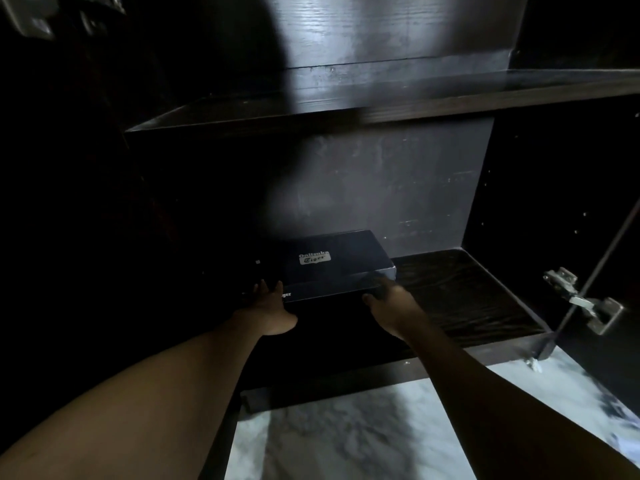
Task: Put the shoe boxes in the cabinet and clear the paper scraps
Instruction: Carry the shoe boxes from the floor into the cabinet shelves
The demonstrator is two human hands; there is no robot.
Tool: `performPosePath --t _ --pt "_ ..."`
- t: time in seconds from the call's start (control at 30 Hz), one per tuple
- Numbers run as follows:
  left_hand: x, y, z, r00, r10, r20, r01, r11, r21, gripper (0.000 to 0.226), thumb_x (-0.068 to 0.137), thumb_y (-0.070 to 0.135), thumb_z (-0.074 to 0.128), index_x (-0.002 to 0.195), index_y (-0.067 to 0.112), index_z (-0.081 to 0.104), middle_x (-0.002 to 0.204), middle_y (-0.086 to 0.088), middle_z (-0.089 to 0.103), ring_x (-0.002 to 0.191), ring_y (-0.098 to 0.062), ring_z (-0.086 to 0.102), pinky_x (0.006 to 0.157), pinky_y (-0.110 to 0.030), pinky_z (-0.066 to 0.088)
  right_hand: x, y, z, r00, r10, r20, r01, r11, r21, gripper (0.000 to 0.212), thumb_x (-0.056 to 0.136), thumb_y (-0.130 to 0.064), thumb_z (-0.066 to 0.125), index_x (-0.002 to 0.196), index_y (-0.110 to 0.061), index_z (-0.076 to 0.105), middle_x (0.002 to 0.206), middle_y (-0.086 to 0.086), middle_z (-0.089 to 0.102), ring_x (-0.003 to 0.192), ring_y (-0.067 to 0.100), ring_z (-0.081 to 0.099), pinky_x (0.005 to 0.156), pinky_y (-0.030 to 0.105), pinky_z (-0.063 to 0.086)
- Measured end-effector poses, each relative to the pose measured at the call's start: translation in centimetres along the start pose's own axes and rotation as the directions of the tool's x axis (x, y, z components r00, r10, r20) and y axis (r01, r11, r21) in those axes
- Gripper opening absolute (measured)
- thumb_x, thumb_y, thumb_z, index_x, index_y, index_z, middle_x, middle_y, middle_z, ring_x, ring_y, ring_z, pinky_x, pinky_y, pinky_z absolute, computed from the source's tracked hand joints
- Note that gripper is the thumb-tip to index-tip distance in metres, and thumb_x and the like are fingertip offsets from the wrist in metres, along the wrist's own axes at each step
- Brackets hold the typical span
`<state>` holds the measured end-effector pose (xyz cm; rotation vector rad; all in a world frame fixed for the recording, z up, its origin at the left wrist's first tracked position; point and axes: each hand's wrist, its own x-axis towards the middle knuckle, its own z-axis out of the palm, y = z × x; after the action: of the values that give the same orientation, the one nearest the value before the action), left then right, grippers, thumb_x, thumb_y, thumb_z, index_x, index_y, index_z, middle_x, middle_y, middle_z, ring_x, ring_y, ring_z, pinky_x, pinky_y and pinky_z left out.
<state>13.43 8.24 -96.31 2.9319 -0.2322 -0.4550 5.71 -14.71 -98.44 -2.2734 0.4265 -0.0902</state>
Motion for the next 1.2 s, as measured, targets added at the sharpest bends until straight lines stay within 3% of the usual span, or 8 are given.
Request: performPosePath --t 0.1,0.2,0.4,0.57,0.7,0.87,1.03,1.2 --pt "-1.9 1.4 -1.5 0.997 0.067 -0.047 -0.071 0.992 -0.103 0.072 0.081 0.037 0.059 0.147 0.025 0.032 0.152 -0.009 0.037 0.139 -0.031 0.037 0.114 -0.042 0.033 -2.0 -1.1 -2.2 0.997 -0.013 -0.072 0.008 0.998 -0.068 0.035 0.098 -0.033 0.052 0.132 -0.023 0.05 0.122 0.003 0.059 0.097 0.018 0.056 0.086 0.034 0.047" --pt "-4.2 3.7 -2.9 0.973 0.198 -0.118 -0.214 0.966 -0.145 0.04 0.085 0.032 0.056 0.124 0.023 0.059 0.134 -0.008 0.059 0.124 -0.029 0.053 0.107 -0.039 0.042 -4.5 -2.4 -5.3 0.989 -0.037 -0.142 0.021 0.993 -0.116 0.033 0.097 -0.032 0.052 0.13 -0.025 0.052 0.121 0.004 0.061 0.096 0.02 0.057 0.092 0.037 0.048" --pt "-8.9 9.9 -3.6 0.91 0.339 -0.239 -0.393 0.89 -0.23 0.049 0.087 0.037 0.06 0.134 0.023 0.056 0.133 -0.005 0.061 0.124 -0.025 0.055 0.107 -0.033 0.042 -11.2 -3.2 -13.1 0.937 -0.17 -0.304 0.048 0.928 -0.369 0.042 0.096 -0.034 0.05 0.138 -0.033 0.05 0.142 -0.001 0.053 0.125 0.025 0.054 0.102 0.033 0.042" --pt "-14.3 17.0 -2.9 0.799 0.548 -0.248 -0.601 0.74 -0.302 0.039 0.088 0.034 0.06 0.125 0.023 0.064 0.109 -0.01 0.07 0.099 -0.026 0.066 0.091 -0.034 0.053 -19.5 -1.4 -17.8 0.895 -0.115 -0.431 -0.027 0.951 -0.309 0.035 0.096 -0.038 0.047 0.13 -0.036 0.054 0.131 -0.002 0.061 0.116 0.024 0.061 0.097 0.041 0.05" --pt "-19.8 22.5 -1.0 0.674 0.711 -0.197 -0.726 0.591 -0.352 0.033 0.09 0.029 0.059 0.12 0.018 0.067 0.1 -0.005 0.073 0.091 -0.022 0.067 0.085 -0.032 0.055 -28.0 1.5 -20.7 0.858 0.03 -0.513 -0.215 0.928 -0.305 0.033 0.098 -0.035 0.043 0.127 -0.035 0.058 0.13 -0.003 0.062 0.113 0.024 0.062 0.092 0.04 0.051" --pt "-28.0 29.8 2.8 0.455 0.886 -0.085 -0.809 0.372 -0.454 0.022 0.092 0.015 0.058 0.104 0.003 0.071 0.088 -0.014 0.071 0.08 -0.024 0.064 0.071 -0.025 0.046 -39.3 4.3 -24.5 0.747 0.197 -0.635 -0.491 0.808 -0.327 0.03 0.098 -0.025 0.046 0.121 -0.029 0.066 0.126 0.001 0.067 0.111 0.026 0.064 0.088 0.032 0.047" --pt "-37.7 34.7 7.9 0.278 0.957 0.083 -0.808 0.279 -0.519 0.031 0.08 0.036 0.058 0.091 0.012 0.074 0.081 -0.011 0.072 0.079 -0.027 0.066 0.068 -0.027 0.045 -51.8 6.7 -25.9 0.553 0.389 -0.736 -0.704 0.691 -0.164 0.026 0.094 -0.025 0.05 0.112 -0.029 0.069 0.117 0.002 0.071 0.104 0.028 0.066 0.087 0.036 0.052" --pt "-46.1 38.3 14.4 0.151 0.911 0.383 -0.816 0.334 -0.472 0.054 0.092 0.043 0.058 0.138 0.015 0.052 0.145 -0.003 0.049 0.129 -0.024 0.049 0.097 -0.026 0.038 -60.8 10.5 -24.7 0.331 0.564 -0.757 -0.805 0.587 0.085 0.025 0.097 -0.027 0.049 0.112 -0.022 0.069 0.112 0.002 0.071 0.102 0.026 0.066 0.074 0.027 0.044"
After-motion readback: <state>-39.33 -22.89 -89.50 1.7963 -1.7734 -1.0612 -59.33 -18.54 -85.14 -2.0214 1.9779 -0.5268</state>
